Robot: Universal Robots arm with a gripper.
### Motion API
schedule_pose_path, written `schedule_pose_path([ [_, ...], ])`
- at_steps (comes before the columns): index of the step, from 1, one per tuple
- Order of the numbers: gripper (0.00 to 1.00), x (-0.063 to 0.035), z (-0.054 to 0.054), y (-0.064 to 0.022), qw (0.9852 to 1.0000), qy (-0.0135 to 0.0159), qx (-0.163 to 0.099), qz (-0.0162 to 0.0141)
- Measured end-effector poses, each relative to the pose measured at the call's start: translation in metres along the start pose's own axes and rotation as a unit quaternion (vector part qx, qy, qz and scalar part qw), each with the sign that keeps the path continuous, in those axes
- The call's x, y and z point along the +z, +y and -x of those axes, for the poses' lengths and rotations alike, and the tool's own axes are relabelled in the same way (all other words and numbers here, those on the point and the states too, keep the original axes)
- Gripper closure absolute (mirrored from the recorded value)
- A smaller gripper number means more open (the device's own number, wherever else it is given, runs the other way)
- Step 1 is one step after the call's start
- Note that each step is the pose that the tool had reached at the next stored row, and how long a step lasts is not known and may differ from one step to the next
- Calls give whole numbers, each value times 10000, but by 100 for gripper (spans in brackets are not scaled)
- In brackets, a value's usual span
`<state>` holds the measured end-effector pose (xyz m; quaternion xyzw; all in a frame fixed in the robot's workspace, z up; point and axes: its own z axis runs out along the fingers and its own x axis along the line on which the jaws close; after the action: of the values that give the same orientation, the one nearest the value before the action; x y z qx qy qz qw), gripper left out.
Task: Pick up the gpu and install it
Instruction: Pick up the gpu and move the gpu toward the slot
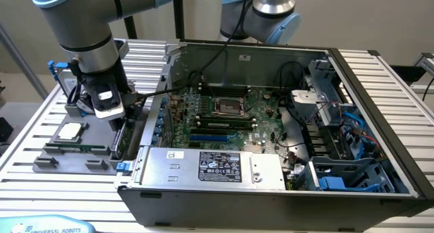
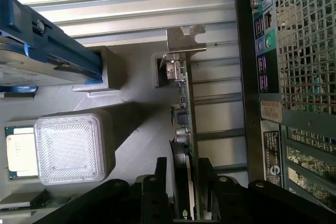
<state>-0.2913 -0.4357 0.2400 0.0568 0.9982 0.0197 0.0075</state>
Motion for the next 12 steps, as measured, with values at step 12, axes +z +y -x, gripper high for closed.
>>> schedule_pose_path([
  [12, 73, 1, 0, 0, 10000, 0, 0, 0],
])
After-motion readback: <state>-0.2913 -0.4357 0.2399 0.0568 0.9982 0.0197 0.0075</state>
